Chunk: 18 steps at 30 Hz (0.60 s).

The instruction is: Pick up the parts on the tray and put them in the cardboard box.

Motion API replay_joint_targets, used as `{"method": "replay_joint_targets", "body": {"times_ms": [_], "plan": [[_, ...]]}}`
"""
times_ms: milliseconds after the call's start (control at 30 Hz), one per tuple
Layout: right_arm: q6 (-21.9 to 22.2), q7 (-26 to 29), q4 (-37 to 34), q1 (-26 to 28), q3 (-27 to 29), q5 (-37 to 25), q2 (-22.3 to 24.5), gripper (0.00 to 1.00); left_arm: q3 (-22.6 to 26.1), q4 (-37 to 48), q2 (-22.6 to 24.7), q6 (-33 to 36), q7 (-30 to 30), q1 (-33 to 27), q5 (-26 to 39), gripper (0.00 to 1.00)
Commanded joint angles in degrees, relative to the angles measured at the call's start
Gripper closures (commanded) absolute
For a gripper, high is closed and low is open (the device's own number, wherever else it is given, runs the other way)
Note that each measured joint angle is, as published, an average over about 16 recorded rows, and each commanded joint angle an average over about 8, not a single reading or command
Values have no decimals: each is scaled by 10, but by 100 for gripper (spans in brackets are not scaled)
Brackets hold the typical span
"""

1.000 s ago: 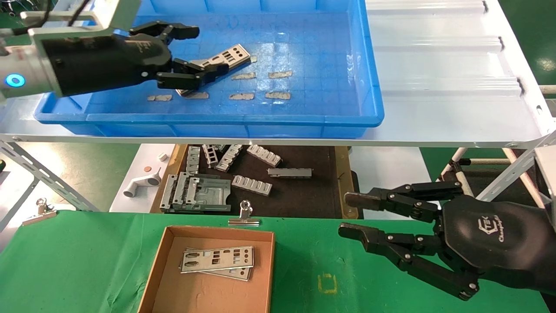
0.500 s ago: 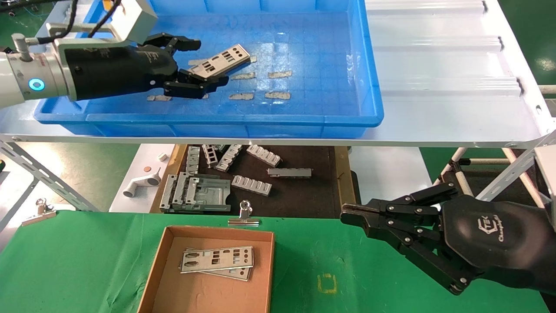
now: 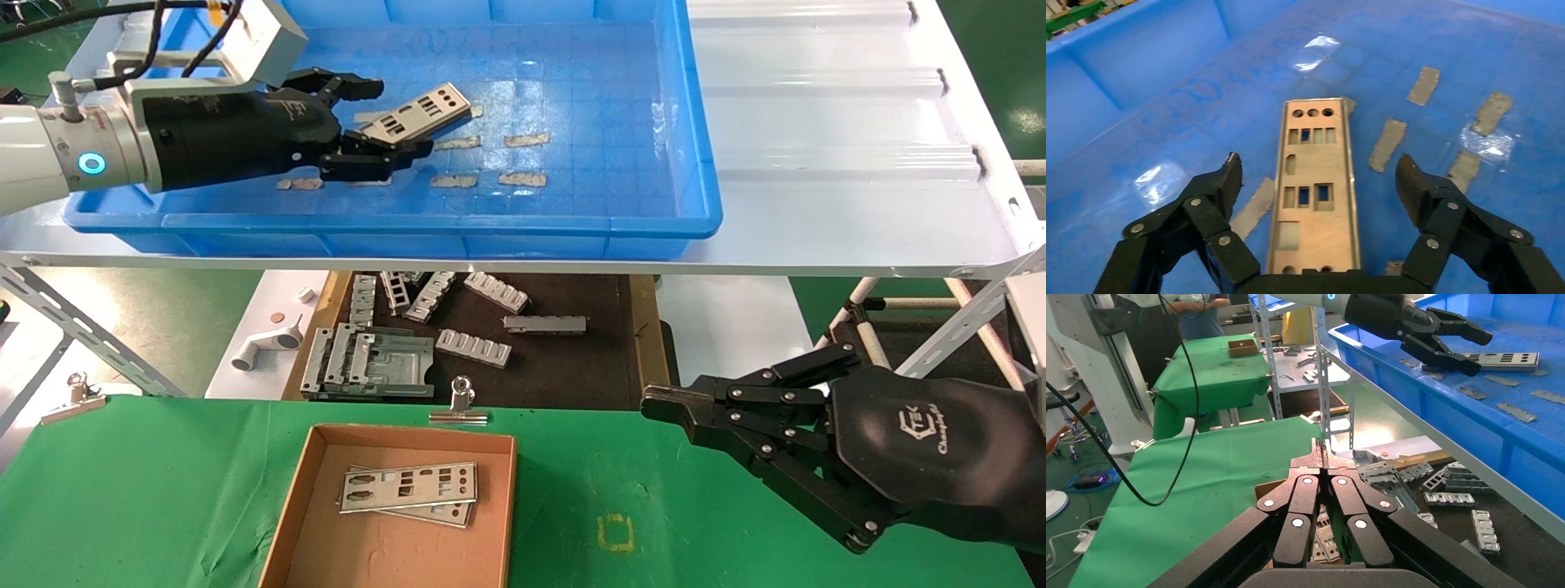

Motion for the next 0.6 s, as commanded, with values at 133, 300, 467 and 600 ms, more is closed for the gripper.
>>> {"method": "replay_joint_targets", "body": {"times_ms": [133,300,467,600], "plan": [[0,0,0,0,0,0,0,100,-1,12,0,-4,10,-3,-2,100],[0,0,0,0,0,0,0,100,-3,18,0,0,15,-7,-3,100],[0,0,0,0,0,0,0,100,-2,21,0,10,16,-13,-3,100],[0,0,0,0,0,0,0,100,-2,23,1,16,18,-14,-2,100]]}}
